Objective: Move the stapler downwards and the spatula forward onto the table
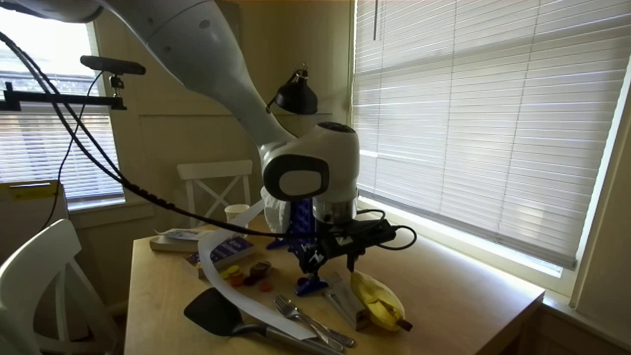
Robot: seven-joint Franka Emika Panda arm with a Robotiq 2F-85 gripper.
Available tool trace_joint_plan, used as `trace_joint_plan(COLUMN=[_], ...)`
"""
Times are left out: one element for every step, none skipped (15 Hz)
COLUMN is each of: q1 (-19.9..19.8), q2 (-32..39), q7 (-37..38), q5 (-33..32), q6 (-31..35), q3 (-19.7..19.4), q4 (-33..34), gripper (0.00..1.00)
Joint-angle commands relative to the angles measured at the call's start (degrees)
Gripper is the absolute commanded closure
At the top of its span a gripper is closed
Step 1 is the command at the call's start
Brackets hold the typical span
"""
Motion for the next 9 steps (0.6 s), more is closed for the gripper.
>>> trace_joint_plan(q1=[-2.67, -3.03, -3.24, -3.53, -3.76, -3.89, -4.14, -4.22, -4.29], q2=[4.95, 5.70, 6.35, 7.02, 7.61, 8.07, 8.49, 8.78, 9.25], q7=[-2.77, -2.83, -2.86, -3.03, -3.19, -3.21, -3.30, -3.28, -3.28], q5=[0.86, 0.72, 0.47, 0.37, 0.29, 0.14, 0.11, -0.10, -0.19], q6=[0.14, 0.10, 0.14, 0.09, 0.10, 0.12, 0.12, 0.01, -0.01], q3=[2.37, 2.68, 2.85, 3.08, 3.29, 3.41, 3.61, 3.65, 3.71], q4=[5.32, 6.14, 6.89, 7.56, 8.19, 8.72, 9.02, 9.25, 9.59], gripper=[0.00, 0.01, 0.13, 0.17, 0.21, 0.33, 0.36, 0.46, 0.51])
